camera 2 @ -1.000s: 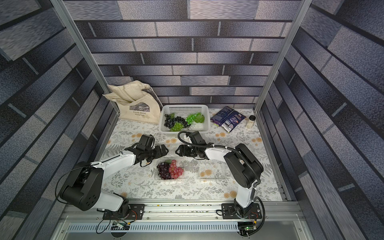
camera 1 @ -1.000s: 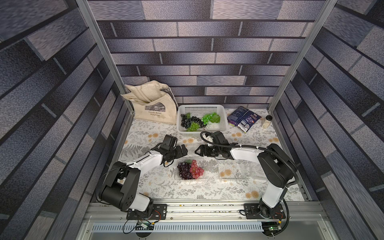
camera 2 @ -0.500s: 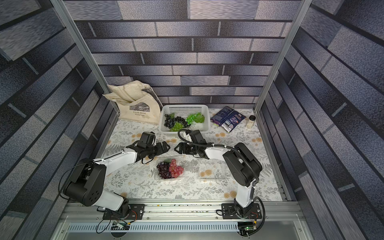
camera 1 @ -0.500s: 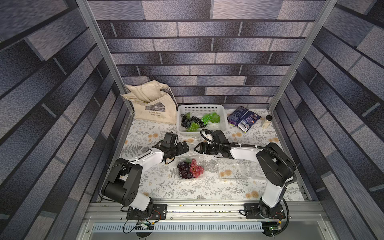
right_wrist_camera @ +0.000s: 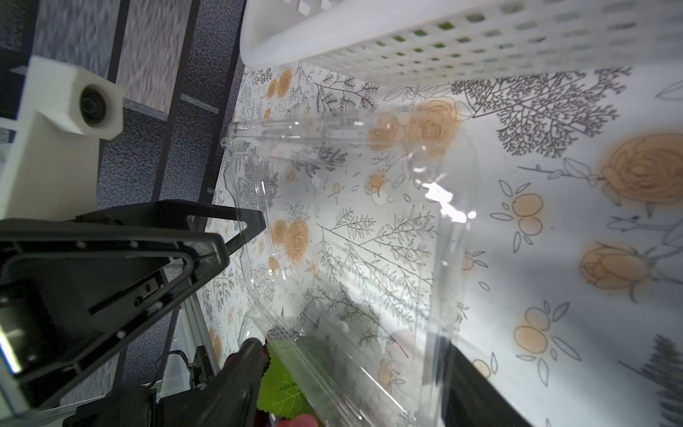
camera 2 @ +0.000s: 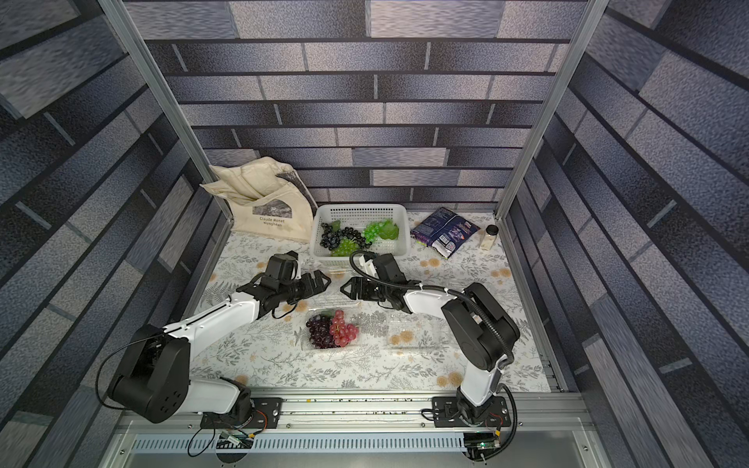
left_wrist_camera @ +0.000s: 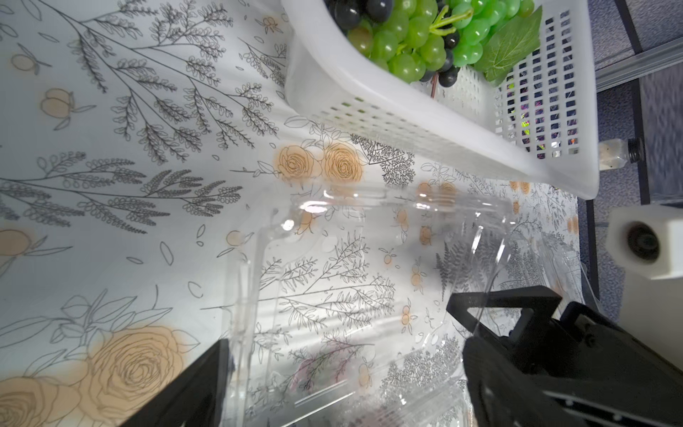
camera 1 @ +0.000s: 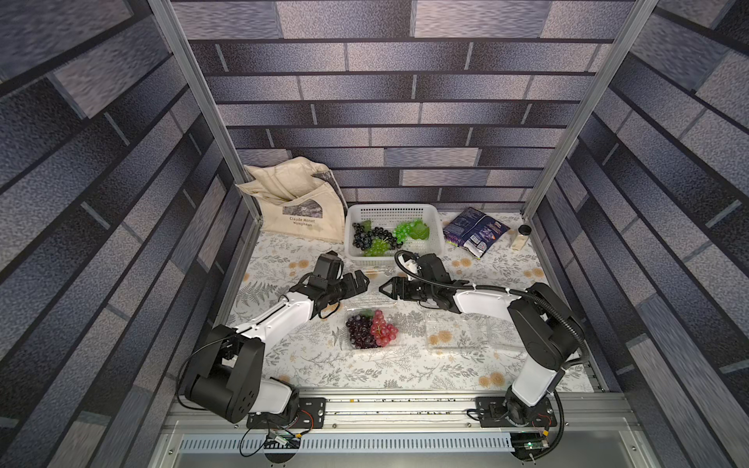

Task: Pack grapes into containers
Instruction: Adjust the packing box at the center of the board, then close the packing box at the center of the board.

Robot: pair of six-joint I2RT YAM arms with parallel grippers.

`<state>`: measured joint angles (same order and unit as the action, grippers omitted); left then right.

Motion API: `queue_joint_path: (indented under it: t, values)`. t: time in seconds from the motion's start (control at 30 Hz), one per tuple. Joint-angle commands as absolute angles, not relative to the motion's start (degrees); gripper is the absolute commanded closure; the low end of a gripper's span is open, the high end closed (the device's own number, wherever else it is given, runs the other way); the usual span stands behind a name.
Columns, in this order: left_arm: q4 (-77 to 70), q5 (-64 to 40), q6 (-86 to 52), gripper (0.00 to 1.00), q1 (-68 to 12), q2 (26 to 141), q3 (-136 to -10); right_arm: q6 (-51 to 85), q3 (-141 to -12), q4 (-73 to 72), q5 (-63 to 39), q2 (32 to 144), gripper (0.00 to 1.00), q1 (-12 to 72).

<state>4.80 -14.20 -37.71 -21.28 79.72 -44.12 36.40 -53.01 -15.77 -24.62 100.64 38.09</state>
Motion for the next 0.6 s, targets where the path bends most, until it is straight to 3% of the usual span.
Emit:
queue_joint_path:
  t: [0.0, 0.57]
  values:
    - [6.51, -14.52, -37.24, 0.01, -21.53, 78.06, -46.0, 36.25, -52.58, -17.4, -25.3, 98.42, 0.26, 37.78]
    - [7.03, -14.24, -36.21, 0.01, -21.18, 81.34, -52.3, 32.84, -58.18, -13.3, -24.17, 98.61, 0.26, 37.7]
